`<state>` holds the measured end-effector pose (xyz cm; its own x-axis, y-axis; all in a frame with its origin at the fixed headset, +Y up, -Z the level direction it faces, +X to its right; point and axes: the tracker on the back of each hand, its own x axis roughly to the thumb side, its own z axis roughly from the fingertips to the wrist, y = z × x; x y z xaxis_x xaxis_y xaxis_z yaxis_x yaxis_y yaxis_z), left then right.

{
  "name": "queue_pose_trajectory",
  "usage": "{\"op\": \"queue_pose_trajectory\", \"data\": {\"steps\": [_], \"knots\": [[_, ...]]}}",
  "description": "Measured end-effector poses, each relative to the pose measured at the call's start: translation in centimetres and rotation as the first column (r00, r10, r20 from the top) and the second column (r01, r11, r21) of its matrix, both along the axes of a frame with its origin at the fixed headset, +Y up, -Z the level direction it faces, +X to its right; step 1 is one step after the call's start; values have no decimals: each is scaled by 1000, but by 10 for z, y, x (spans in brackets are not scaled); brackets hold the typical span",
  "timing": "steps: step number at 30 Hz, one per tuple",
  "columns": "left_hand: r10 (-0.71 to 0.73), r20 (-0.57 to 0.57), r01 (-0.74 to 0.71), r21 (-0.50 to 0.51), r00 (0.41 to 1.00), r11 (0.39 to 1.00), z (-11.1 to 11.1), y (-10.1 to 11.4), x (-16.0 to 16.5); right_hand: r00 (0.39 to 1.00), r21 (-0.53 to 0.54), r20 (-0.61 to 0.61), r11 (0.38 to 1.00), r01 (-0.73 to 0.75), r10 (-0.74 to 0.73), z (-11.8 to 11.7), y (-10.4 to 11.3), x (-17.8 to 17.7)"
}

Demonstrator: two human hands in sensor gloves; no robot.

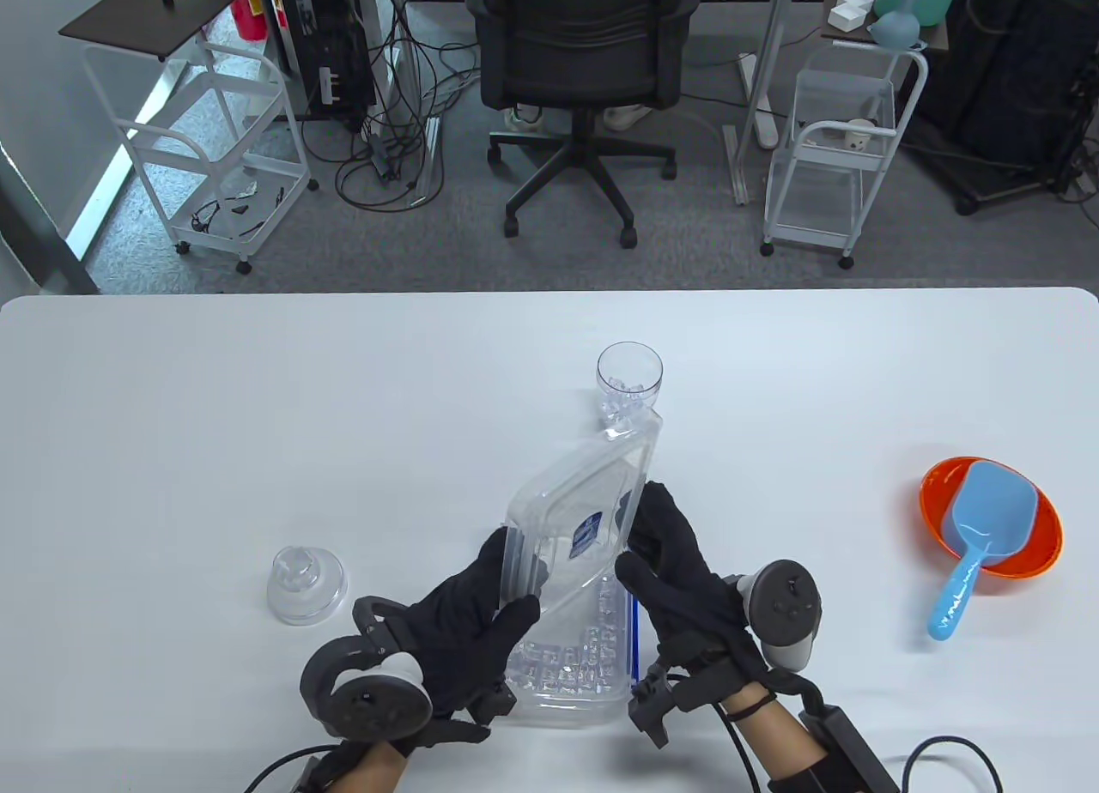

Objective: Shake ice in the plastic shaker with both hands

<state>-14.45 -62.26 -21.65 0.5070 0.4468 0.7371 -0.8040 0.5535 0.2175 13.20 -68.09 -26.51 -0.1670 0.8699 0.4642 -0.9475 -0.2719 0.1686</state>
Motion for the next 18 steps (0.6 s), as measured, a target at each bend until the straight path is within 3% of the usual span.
{"op": "queue_pose_trajectory", "data": {"steps": [4, 10, 15, 18], "knots": [[94, 33, -89, -133, 995, 987, -12, -7, -11, 997, 3, -18, 997, -80, 80, 2, 3, -1], [226, 56, -182, -424, 972, 887, -32, -24, -25, 984, -68, 2, 982, -178, 179, 4, -1, -5], [45, -13, -45, -499, 999, 866, -42, -37, -30, 961, -219, 8, 938, -267, 276, 13, -2, -12], [-20, 23, 30, -560, 1000, 828, -47, -45, -29, 937, -304, -26, 891, -338, 347, 20, -1, -16]]}}
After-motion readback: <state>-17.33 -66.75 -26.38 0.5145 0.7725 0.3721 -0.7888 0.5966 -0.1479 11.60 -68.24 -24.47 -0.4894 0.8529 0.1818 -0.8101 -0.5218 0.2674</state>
